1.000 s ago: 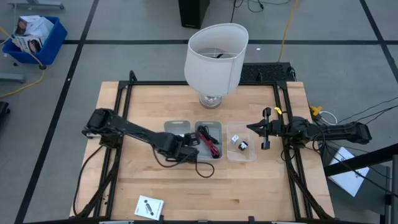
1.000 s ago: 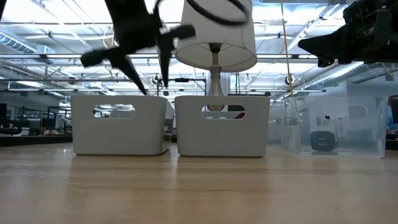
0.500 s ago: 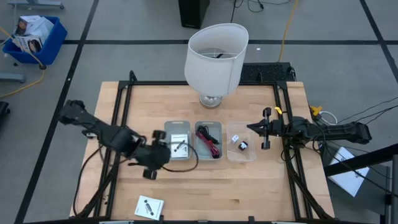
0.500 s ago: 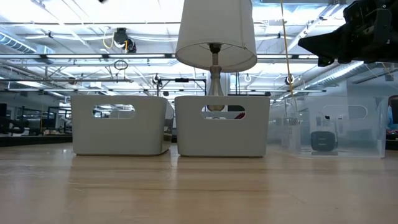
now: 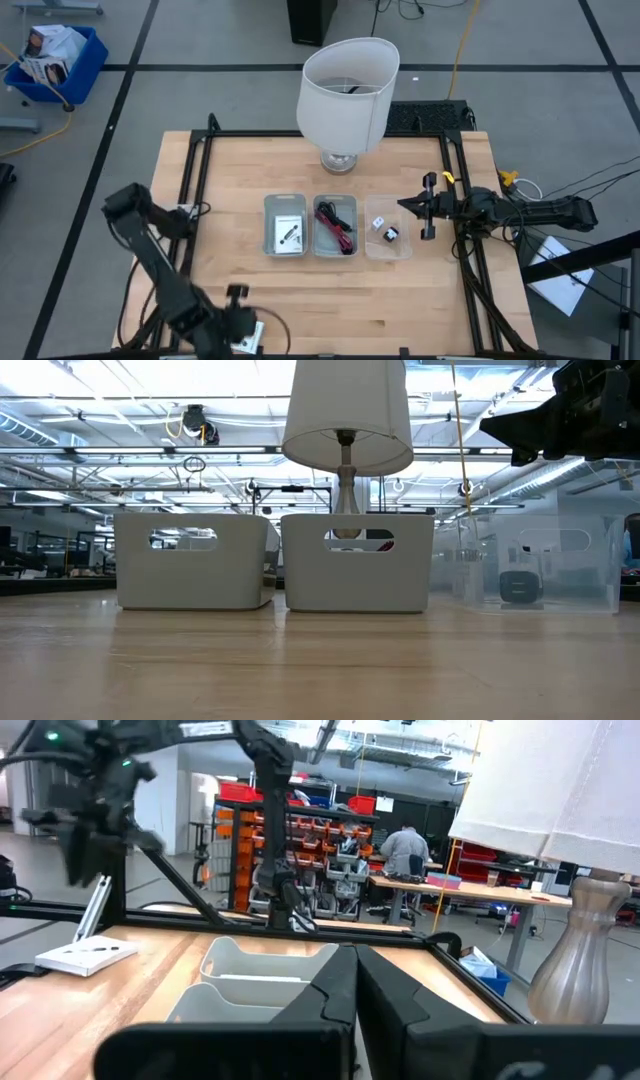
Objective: Pick and place items into bin
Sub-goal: Put the card reader box into the left gray bin
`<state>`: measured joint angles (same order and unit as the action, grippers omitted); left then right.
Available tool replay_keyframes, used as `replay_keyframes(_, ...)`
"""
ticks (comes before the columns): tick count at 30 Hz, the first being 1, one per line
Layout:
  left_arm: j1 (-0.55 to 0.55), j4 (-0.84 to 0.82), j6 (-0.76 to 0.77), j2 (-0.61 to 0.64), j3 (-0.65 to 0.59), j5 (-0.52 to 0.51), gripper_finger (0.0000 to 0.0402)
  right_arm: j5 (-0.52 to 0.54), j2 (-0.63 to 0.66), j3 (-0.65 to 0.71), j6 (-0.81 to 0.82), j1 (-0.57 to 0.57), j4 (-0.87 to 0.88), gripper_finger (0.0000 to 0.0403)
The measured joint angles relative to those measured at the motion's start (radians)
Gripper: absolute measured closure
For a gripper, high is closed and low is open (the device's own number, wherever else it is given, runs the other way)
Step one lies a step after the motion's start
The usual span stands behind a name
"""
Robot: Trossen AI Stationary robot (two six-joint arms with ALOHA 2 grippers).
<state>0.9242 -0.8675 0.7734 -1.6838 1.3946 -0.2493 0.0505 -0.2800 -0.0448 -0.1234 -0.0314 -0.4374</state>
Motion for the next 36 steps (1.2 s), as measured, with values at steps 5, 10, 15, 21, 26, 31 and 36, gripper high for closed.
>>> replay_keyframes(5,0.047,0.083,0.120,-0.101,-0.001,0.109,0.0390,0.000,0.000,0.000,0.013,0.000,0.000,0.0403)
replay_keyframes(10,0.076,0.181,0.196,-0.169,-0.001,0.185,0.0394,0.000,0.000,0.000,0.010,0.000,0.000,0.0403)
replay_keyframes(15,0.101,0.270,0.229,-0.204,-0.001,0.226,0.0395,0.000,0.000,0.000,0.010,0.000,0.000,0.0403)
replay_keyframes(21,0.113,0.260,0.239,-0.243,-0.001,0.208,0.0398,0.000,0.000,0.000,0.011,0.000,0.000,0.0403)
replay_keyframes(26,0.112,0.257,0.227,-0.277,-0.001,0.240,0.0395,0.000,0.000,0.000,0.031,0.000,0.000,0.0403)
replay_keyframes(31,0.101,0.229,0.219,-0.305,0.000,0.295,0.0396,0.000,0.000,0.000,0.030,0.000,0.001,0.0403)
replay_keyframes(36,0.084,0.160,0.214,-0.307,0.000,0.296,0.0398,0.000,0.000,0.000,0.030,0.000,0.001,0.0403)
